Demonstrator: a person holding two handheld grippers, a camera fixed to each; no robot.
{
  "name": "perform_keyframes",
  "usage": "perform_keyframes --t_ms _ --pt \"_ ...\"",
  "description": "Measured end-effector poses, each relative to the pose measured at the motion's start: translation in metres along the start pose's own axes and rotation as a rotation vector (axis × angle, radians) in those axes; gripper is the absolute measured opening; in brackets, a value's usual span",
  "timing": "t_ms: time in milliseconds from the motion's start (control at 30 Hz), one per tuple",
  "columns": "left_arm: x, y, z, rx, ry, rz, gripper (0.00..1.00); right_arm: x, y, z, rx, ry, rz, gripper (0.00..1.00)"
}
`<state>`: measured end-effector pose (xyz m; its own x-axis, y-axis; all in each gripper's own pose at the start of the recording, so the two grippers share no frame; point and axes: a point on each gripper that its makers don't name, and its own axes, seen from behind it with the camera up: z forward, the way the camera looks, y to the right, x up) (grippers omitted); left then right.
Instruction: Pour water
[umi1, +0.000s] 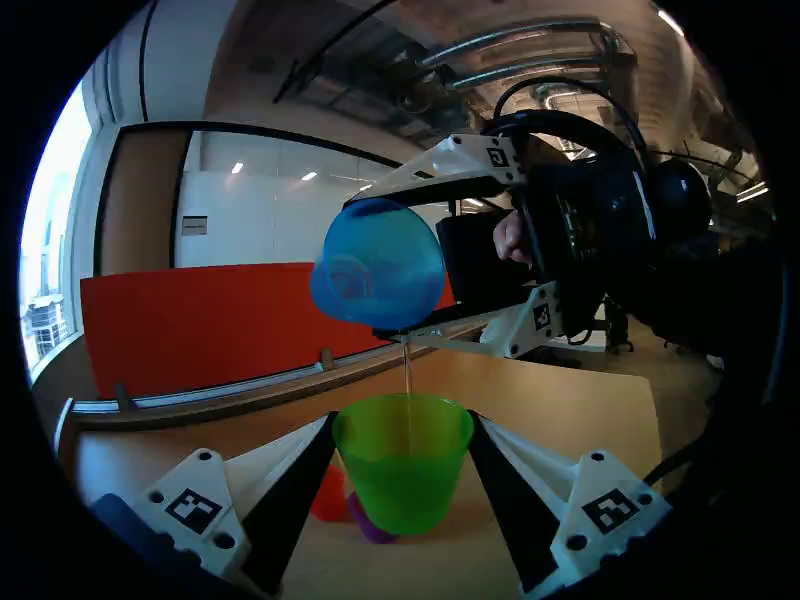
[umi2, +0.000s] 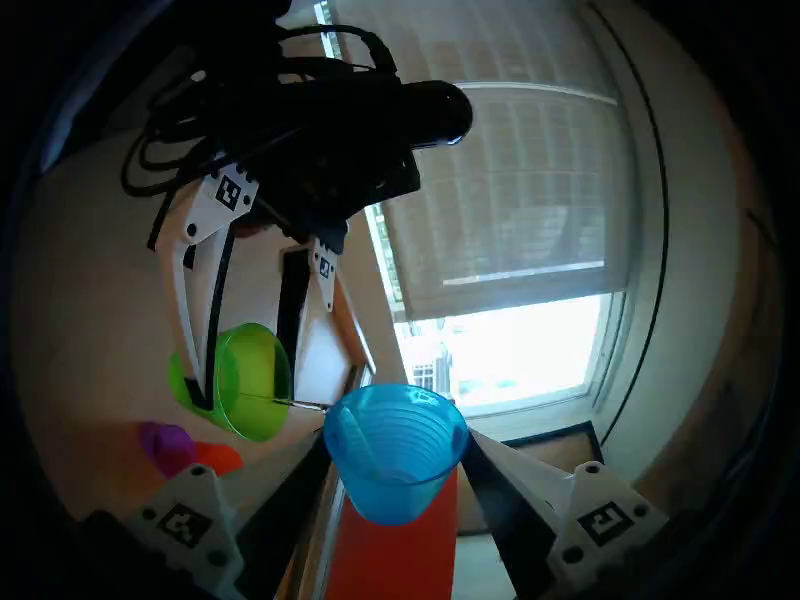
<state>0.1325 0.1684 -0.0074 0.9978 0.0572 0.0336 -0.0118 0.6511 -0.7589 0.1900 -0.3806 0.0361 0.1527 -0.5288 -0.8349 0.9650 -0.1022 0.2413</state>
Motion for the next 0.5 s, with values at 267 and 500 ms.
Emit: perform_keyframes --t_ms 267,500 --pt "0.0003 0.0012 -0.0005 -0.001 -0.001 0.001 0.9 0.0012 -0.0005 -0.0005 -0.001 0.0 -0.01 0.91" --pt "0.0013 0.0003 -0.001 0.0 0.001 0.001 0.9 0.0036 0.001 -0.0018 -0.004 0.003 -0.018 0.91"
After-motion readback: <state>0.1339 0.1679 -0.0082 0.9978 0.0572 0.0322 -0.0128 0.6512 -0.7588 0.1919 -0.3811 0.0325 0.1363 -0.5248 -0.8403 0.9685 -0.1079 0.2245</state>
